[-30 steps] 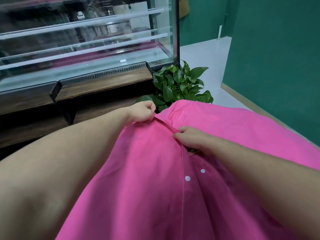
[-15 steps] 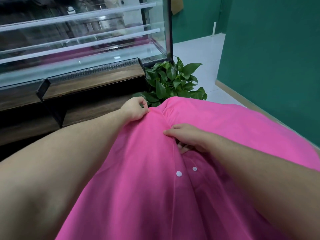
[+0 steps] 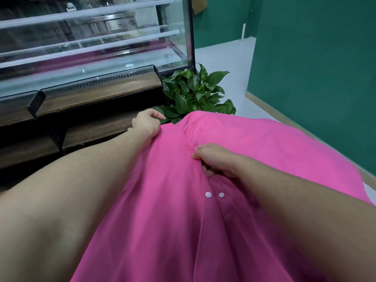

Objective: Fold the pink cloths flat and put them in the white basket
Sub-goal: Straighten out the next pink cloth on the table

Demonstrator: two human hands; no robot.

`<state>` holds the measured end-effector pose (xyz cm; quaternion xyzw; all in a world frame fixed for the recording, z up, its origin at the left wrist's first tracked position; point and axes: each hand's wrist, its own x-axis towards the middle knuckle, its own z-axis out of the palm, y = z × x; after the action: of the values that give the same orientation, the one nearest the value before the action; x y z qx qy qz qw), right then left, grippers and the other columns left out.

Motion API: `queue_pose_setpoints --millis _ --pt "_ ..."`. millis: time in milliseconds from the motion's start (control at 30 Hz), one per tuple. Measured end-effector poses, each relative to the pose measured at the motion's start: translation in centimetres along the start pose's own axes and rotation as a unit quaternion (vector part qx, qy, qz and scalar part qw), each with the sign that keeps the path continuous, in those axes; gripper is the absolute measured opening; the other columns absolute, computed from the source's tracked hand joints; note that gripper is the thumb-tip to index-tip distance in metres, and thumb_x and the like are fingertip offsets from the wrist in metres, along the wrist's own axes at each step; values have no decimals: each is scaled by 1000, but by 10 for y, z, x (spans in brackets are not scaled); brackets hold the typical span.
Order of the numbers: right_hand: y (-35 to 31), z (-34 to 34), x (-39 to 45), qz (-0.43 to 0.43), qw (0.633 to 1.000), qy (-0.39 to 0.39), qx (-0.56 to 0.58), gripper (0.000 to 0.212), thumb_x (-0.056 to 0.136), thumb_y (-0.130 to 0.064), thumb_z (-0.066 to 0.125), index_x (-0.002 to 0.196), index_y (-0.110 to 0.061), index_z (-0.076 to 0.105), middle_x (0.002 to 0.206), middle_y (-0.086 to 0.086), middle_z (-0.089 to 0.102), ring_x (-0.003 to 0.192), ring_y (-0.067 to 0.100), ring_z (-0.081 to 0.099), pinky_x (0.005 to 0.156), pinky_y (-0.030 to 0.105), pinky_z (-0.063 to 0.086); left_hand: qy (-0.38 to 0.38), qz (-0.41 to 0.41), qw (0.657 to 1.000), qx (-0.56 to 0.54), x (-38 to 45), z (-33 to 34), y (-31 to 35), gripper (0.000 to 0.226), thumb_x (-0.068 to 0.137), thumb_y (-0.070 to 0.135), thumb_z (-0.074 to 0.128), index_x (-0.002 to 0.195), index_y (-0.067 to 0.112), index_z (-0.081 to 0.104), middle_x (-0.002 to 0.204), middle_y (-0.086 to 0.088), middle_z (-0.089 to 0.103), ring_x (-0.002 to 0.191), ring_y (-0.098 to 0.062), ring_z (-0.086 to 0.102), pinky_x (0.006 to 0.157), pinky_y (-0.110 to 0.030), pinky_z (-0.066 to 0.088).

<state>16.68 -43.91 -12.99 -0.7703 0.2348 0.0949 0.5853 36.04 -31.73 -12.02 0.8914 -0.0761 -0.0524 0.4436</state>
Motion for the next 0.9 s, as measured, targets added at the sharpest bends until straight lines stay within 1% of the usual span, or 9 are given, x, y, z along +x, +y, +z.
queue_pose_setpoints --millis 133,300,433,533,600,633,700,800,900 --pt "2 1 2 -7 999 24 -30 22 96 -17 51 74 -15 55 62 6 53 49 17 51 52 26 49 43 127 985 112 -54 -1 19 35 78 3 51 84 36 62 114 7 59 112 -22 52 94 -40 35" --pt "1 6 -4 -29 994 68 -86 32 98 -19 54 67 -17 49 57 2 47 44 17 45 46 24 42 -1 302 942 147 -136 -18 -11 16 82 11 59 89 25 56 96 8 46 89 -20 53 80 -37 43" --pt "-13 14 -25 -35 982 77 -170 11 93 -21 57 101 -20 49 72 3 53 47 14 46 40 23 37 -94 271 929 235 -199 -39 -24 17 86 23 56 100 28 48 85 12 53 80 -21 58 67 -34 42" --pt "-19 27 -50 -11 977 62 -202 59 83 -20 56 136 -22 31 80 12 63 40 20 54 36 23 41 -137 255 901 322 -232 -53 -30 15 89 37 56 86 25 48 77 9 56 83 -24 61 65 -32 40" --pt "-16 30 -66 -50 961 123 -243 66 75 -22 61 134 -23 32 104 10 60 72 25 64 57 34 53 -157 222 901 337 -251 -60 -27 35 92 51 54 74 21 52 69 6 57 80 -24 62 67 -32 45" --pt "-12 29 -75 -72 947 153 -272 65 73 -24 64 132 -24 35 113 5 54 93 26 59 73 39 53 -164 206 903 339 -262 -62 -25 43 93 56 50 72 19 54 67 4 57 79 -24 62 68 -33 47" --pt "-6 27 -96 -98 930 166 -314 49 77 -30 66 121 -24 45 113 1 48 109 25 48 91 38 46 -191 167 904 344 -284 -65 -22 54 92 65 45 75 16 60 68 3 62 77 -23 62 71 -33 50" --pt "3 27 -127 -100 936 124 -313 10 83 -30 60 92 -24 59 98 -1 63 96 23 59 83 32 48 -289 50 923 250 -312 -65 -21 62 86 74 48 73 15 60 66 -2 66 63 -27 63 63 -31 52" --pt "11 28 -155 -89 947 75 -299 6 89 -25 55 84 -22 59 84 -3 62 80 19 58 71 28 46 -337 -22 923 186 -334 -66 -18 49 85 64 59 74 16 57 54 -8 57 38 -21 49 41 -22 41"
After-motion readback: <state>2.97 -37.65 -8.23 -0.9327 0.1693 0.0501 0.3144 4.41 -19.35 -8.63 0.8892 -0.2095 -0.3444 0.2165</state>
